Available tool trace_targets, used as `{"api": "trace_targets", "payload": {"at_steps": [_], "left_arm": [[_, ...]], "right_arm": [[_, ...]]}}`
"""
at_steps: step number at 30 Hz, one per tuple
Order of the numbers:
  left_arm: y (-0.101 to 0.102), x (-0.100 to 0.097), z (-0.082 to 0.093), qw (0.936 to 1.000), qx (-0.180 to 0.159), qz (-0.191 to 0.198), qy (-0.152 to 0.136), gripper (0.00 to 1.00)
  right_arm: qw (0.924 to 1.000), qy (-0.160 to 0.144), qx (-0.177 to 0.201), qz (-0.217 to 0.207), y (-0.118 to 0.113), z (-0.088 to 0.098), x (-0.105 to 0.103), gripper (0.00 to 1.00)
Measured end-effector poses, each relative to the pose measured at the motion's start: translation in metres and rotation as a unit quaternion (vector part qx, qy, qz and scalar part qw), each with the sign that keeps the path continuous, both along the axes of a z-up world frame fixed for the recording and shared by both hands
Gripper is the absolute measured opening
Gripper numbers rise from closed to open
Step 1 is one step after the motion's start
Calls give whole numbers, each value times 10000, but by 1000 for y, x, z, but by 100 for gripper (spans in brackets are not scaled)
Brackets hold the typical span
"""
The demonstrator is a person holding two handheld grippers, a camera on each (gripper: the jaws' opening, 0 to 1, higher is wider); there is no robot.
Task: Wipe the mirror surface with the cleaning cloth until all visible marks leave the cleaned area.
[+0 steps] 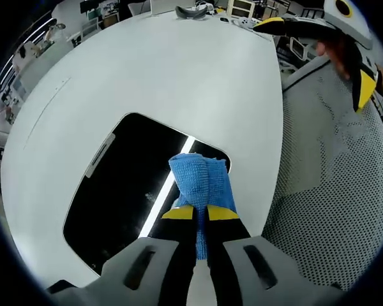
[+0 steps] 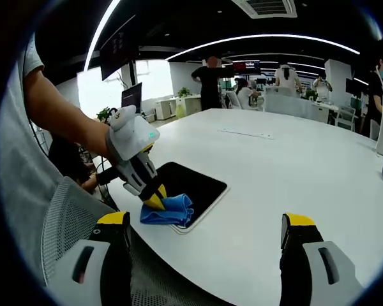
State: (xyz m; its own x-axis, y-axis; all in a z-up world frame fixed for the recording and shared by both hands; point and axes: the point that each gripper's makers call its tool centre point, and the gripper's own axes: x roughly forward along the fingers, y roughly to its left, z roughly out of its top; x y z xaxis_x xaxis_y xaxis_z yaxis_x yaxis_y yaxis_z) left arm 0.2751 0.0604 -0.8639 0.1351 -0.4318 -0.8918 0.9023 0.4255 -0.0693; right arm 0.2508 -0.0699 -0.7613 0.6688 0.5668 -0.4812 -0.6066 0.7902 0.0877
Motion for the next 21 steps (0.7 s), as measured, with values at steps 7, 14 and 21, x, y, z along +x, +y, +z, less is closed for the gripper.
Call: {"api": "trace_targets", "payload": {"at_steps": [7, 14, 21], "left_arm": [[0, -1, -1, 10000, -19, 17, 34, 3], [0, -1, 0, 10000, -60, 10, 71, 3], [4, -1, 0, 9998, -22, -78, 159, 3]], "right_arm": [[10000, 25, -14, 13, 0, -1, 0, 97], [10000, 42, 7, -10, 0, -1, 0, 98], [10000, 24, 42, -41, -1, 0, 1, 98]]}}
